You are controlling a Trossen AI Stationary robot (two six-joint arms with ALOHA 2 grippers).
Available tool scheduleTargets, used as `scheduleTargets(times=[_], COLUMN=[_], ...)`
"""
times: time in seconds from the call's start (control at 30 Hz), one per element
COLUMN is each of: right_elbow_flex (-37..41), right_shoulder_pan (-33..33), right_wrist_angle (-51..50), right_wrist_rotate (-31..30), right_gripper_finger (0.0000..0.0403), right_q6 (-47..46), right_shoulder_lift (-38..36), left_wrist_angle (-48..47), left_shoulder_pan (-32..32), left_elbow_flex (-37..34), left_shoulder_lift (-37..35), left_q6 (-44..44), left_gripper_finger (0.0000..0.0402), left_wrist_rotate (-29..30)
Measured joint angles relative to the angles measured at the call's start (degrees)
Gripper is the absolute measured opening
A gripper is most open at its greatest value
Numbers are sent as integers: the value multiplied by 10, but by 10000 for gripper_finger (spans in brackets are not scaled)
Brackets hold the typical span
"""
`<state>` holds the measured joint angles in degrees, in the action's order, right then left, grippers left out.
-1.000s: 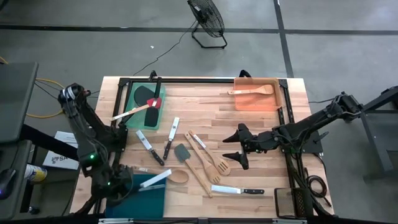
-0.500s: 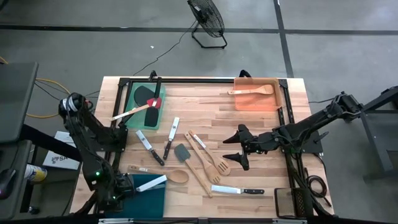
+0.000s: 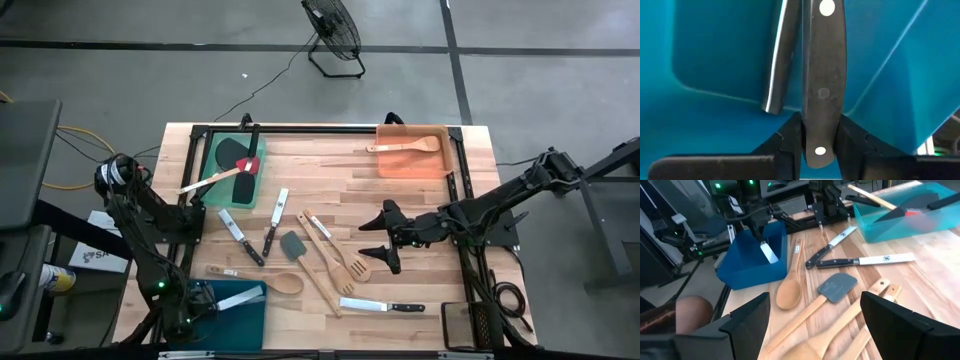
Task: Pick & Place Kitchen Items
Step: Put the black knife into the blue bin
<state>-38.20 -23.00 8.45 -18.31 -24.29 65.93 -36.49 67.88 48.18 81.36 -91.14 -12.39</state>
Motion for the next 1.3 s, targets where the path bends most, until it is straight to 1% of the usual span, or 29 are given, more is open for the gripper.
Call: scheduleTargets(times=[0.07, 0.1, 0.23, 0.3, 0.37, 0.43, 0.53, 0.63, 0.87, 0.97, 1.1, 1.23, 1.3], right_elbow_flex=[0, 0, 0, 0, 0, 0, 0, 0, 0, 0, 0, 0, 0], right_shoulder_pan=[0, 0, -3, -8, -12, -17, -27, -39, -60, -60, -60, -60, -60], right_wrist_angle=[-12, -18, -33, -46, -59, -67, -79, -82, -82, -82, -82, -79, -78], right_wrist_rotate=[0, 0, 3, 4, 4, 5, 7, 25, 28, 35, 37, 37, 37], right_gripper_finger=[301, 301, 301, 301, 301, 301, 301, 301, 301, 301, 301, 301, 301], right_q6=[-7, -12, -28, -29, -33, -43, -54, -55, -59, -61, -61, -61, -61], right_shoulder_lift=[0, 0, 0, -2, -4, -8, -15, -19, -21, -21, -21, -21, -21], left_wrist_angle=[-1, -2, -4, -4, -4, -4, -3, -4, -16, -27, -33, -38, -39], left_shoulder_pan=[0, 0, 0, 0, 0, 0, 0, 0, -2, -22, -55, -88, -100], left_elbow_flex=[0, 0, 0, 0, 0, 0, 0, 0, 9, 21, 41, 65, 81], left_shoulder_lift=[0, 0, 0, 0, 0, 0, -2, -2, -9, -18, -27, -26, -27], left_q6=[-16, -22, -37, -37, -37, -40, -61, -85, -137, -148, -107, -35, 2], left_gripper_finger=[82, 94, 170, 200, 219, 228, 229, 223, 202, 193, 182, 174, 172], left_wrist_rotate=[6, 10, 33, 42, 46, 48, 49, 54, 120, 151, 195, 227, 252])
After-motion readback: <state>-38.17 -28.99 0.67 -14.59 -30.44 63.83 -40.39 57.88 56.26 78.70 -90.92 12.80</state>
